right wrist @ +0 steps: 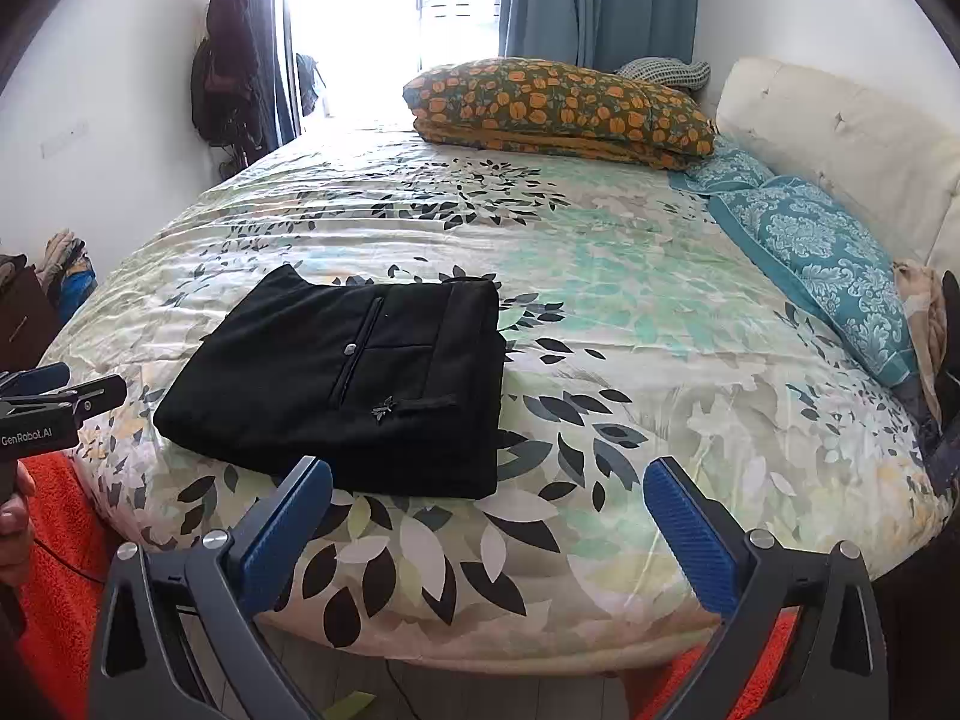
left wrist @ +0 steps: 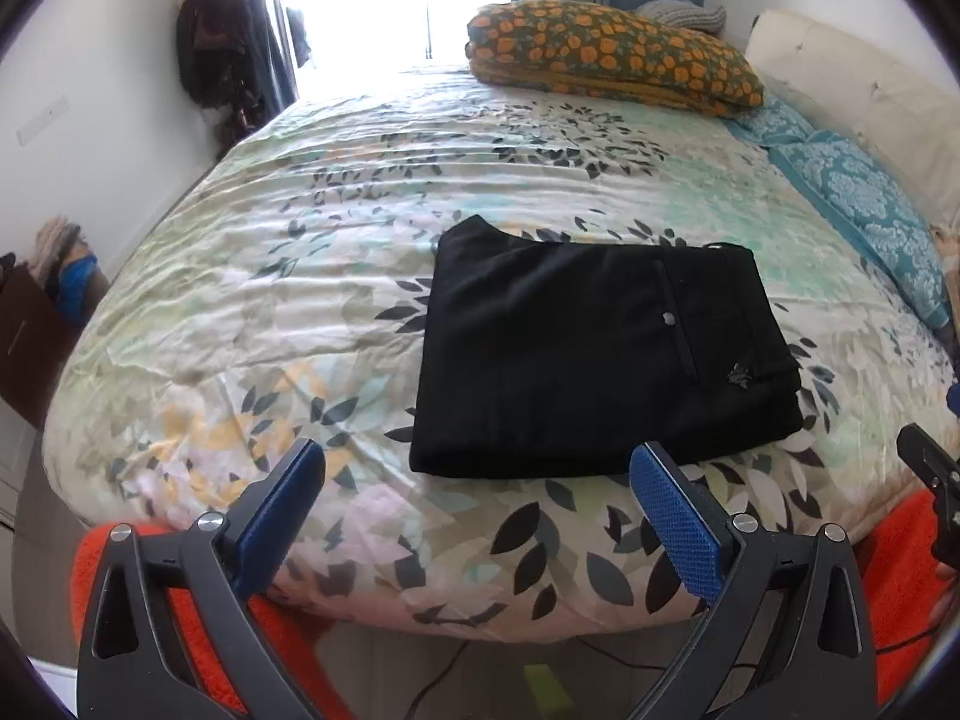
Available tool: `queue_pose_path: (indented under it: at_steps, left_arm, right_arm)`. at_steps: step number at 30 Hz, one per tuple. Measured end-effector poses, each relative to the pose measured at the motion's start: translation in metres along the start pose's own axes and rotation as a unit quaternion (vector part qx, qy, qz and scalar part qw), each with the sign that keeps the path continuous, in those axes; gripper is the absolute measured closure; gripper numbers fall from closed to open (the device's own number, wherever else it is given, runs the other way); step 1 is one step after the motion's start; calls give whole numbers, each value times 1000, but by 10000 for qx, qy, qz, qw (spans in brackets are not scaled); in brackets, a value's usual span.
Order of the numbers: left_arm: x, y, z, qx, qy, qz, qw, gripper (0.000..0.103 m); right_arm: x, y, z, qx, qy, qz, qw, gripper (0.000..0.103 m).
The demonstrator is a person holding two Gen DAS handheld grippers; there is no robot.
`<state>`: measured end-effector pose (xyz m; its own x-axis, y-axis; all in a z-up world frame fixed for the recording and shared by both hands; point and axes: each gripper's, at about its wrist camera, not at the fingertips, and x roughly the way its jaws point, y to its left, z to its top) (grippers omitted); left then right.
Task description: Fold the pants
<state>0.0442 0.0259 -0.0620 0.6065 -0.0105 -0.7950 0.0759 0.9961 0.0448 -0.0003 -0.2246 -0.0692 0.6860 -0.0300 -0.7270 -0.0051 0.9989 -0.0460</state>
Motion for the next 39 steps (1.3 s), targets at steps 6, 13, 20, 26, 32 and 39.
queue_pose_path:
  at_steps: [6, 13, 20, 26, 32, 39]
  left_arm:
    - [-14, -9, -5, 137, 63, 116, 9998, 1]
    - [-19, -14, -6, 335, 233, 12, 9992, 1]
    - [-67, -8, 8, 555, 190, -480, 9971, 1]
    - [-75, -18, 15, 297, -211, -102, 9993, 1]
    - [-68, -25, 2, 320, -140, 175, 9992, 1]
    - [-61, -26, 0, 328, 95, 176, 9993, 1]
  right_arm:
    - [-7, 9, 6, 121, 207, 84, 9997, 0]
    - [-10, 4, 2, 242, 422, 106, 9988, 0]
    - [-23, -4, 3, -202, 1535, 857, 9842, 0]
    - [-52, -2, 26, 225, 717, 602, 9954, 0]
    - [-49, 22, 17, 498, 418, 493, 9967, 0]
    - [-51, 18, 12, 434, 232, 60, 9988, 0]
